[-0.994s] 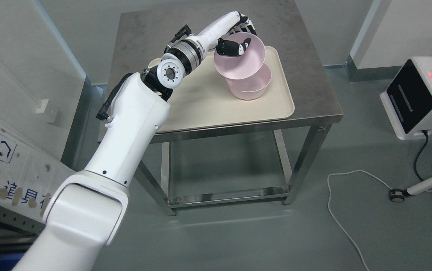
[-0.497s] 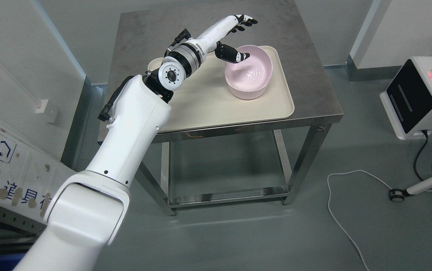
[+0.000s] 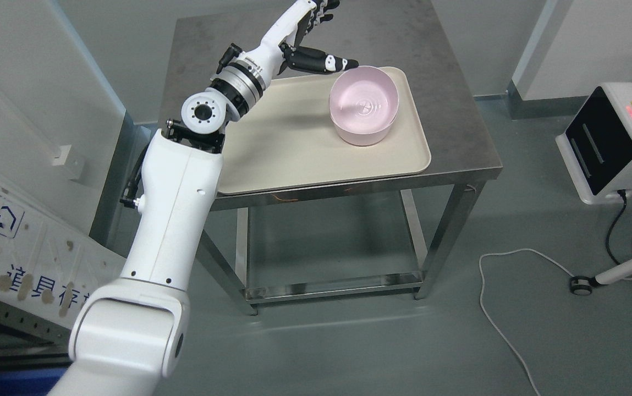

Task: Stack pink IKEA bowls on left shelf middle
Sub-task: 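Lower the bowl into the farther bowl and release it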

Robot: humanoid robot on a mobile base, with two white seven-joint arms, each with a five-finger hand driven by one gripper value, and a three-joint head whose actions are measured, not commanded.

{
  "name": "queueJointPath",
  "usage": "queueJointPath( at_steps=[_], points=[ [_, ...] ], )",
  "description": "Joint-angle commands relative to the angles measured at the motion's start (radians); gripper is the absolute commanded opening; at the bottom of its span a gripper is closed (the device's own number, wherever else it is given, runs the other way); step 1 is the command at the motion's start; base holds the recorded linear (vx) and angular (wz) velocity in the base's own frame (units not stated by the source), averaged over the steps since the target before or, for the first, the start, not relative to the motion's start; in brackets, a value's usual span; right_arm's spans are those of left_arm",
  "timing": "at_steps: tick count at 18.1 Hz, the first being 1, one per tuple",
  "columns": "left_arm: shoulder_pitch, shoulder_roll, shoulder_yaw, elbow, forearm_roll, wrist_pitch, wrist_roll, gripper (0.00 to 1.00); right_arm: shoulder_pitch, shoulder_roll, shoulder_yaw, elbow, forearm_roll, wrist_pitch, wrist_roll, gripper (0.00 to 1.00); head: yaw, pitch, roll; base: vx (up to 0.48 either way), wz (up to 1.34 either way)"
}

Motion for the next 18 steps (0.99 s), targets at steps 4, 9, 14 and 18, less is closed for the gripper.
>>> queueJointPath(
  at_steps=[4, 9, 14, 18],
  points=[
    [0.238, 0.045, -0.019, -0.369, -0.253, -0.216, -0.069, 0.97, 0.0, -0.017, -0.011, 0.0, 0.008, 0.001, 0.0, 1.0, 0.0, 0.001, 0.0, 0.0, 0.0],
    [0.224, 0.032, -0.094, -0.356, -0.587, -0.2, -0.07, 0.9, 0.0, -0.017, -0.011, 0.0, 0.008, 0.001, -0.002, 1.0, 0.0, 0.001, 0.0, 0.0, 0.0],
    [0.161, 0.016, -0.114, -0.306, -0.748, -0.024, -0.07, 0.88, 0.0, -0.017, -0.011, 0.0, 0.008, 0.001, -0.002, 1.0, 0.0, 0.001, 0.0, 0.0, 0.0],
    [0.157, 0.016, -0.117, -0.281, -0.76, 0.001, -0.076, 0.81, 0.0, -0.017, -0.011, 0.0, 0.008, 0.001, -0.002, 1.0, 0.0, 0.001, 0.0, 0.0, 0.0]
  ],
)
